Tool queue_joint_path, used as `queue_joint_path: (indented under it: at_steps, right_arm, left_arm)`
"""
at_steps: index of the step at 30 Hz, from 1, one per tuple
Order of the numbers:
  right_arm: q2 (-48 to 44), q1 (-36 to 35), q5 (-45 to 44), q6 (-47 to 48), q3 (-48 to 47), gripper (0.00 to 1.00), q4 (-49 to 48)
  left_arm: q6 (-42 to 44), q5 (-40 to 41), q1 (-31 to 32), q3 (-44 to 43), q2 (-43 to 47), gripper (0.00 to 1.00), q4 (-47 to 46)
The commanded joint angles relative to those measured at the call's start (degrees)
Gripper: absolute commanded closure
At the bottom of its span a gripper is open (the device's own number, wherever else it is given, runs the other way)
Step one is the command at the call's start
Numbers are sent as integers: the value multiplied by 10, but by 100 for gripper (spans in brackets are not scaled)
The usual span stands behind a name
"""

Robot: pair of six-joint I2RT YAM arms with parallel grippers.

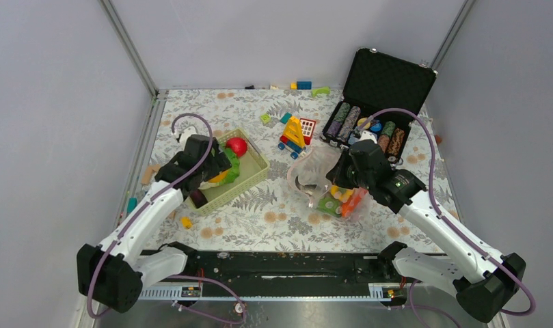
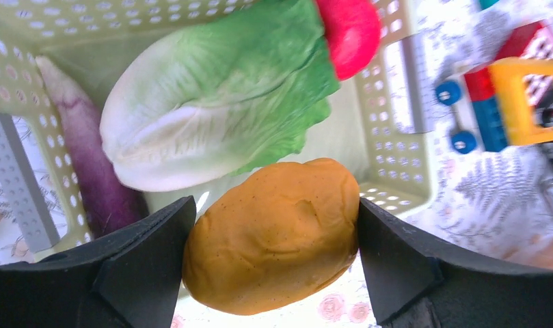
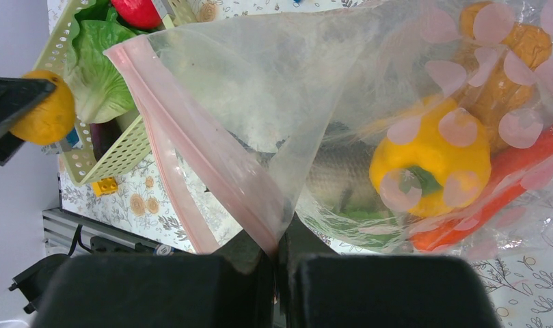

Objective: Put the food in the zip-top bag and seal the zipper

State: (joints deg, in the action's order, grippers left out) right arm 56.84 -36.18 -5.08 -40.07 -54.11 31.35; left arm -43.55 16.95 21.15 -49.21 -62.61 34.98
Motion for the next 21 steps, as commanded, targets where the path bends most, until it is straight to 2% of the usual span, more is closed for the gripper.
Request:
queue_joint_path:
  at_steps: [1,4,7,11,13,16,21]
  right_arm:
    - [-3,5,-12,7,-11,100,-12]
    - [-4,5,-9,8,-12,100,-12]
    - [-7,5,-5,10,-16,100,-11]
    - [-6,5,4,11,-19,100,-12]
    - [-5,5,10,9,-20,100,-11]
    - [-4,5,15,8,-21,100,-11]
    - [-5,5,21,7,-23,100,-12]
  left_arm:
    - [6,0,-1,-36,38,57,-42]
    - [29,-54,0,-24,64,57,-113]
    - [58,-155,0,-13,87,57,-189]
    - [84,-374,6,7,97,57,-321]
    - [79,-458,22,18,99,57,-391]
    - [92,-489,70,17,98,56,-445]
    - [143,-496,157,-24,53,56,-440]
